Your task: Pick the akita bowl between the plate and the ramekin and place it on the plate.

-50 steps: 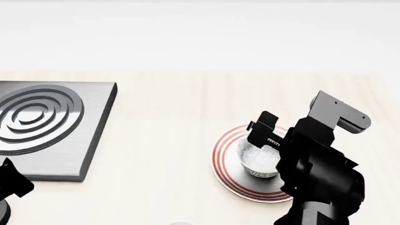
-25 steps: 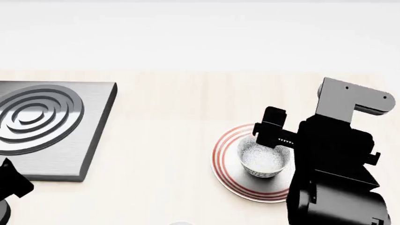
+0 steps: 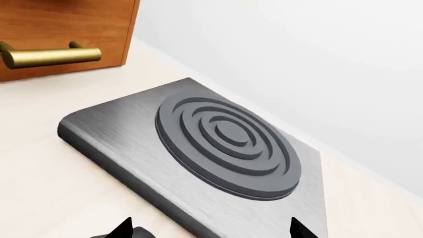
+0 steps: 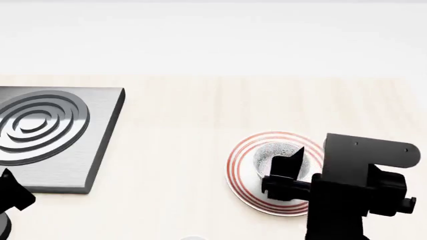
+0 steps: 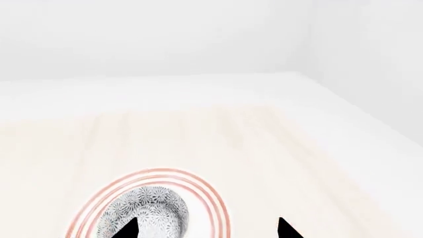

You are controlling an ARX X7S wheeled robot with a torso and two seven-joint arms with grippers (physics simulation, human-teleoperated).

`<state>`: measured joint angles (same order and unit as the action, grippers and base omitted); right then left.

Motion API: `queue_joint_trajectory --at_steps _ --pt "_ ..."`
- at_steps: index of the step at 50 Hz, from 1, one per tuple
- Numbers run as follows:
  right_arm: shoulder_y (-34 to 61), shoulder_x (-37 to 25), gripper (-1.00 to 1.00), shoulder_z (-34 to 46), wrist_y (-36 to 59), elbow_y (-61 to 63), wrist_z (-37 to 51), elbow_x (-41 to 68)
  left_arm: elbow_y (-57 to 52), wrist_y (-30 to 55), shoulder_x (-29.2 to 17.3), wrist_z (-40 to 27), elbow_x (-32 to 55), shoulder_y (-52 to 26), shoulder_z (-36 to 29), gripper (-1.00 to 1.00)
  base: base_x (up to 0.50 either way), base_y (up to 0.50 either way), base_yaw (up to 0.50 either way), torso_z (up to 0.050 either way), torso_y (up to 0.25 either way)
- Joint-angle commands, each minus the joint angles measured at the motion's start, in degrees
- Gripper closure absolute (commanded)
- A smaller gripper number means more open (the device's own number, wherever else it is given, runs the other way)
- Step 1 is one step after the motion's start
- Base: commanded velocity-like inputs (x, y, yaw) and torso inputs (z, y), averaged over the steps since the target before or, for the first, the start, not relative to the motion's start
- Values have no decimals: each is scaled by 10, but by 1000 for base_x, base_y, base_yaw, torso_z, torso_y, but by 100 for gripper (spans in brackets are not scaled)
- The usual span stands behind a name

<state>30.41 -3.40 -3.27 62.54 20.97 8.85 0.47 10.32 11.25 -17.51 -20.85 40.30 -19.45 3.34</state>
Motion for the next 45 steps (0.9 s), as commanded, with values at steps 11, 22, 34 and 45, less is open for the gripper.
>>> queue_joint_trajectory --at_steps 11,22,34,45 --pt "-154 -13 -100 28 -111 119 43 -9 1 -4 -1 -1 0 0 -3 -100 0 0 0 0 0" --pt "-208 -20 -100 46 -206 128 88 -36 0 -5 -1 -3 -1 0 -5 -100 0 0 0 0 0" --pt "-239 -40 -100 71 -276 159 121 -66 4 -7 -2 -2 0 -1 -6 -100 0 0 0 0 0" --pt "-265 -63 -100 89 -294 196 143 -102 0 -9 -4 -1 -2 2 -9 -100 0 0 0 0 0"
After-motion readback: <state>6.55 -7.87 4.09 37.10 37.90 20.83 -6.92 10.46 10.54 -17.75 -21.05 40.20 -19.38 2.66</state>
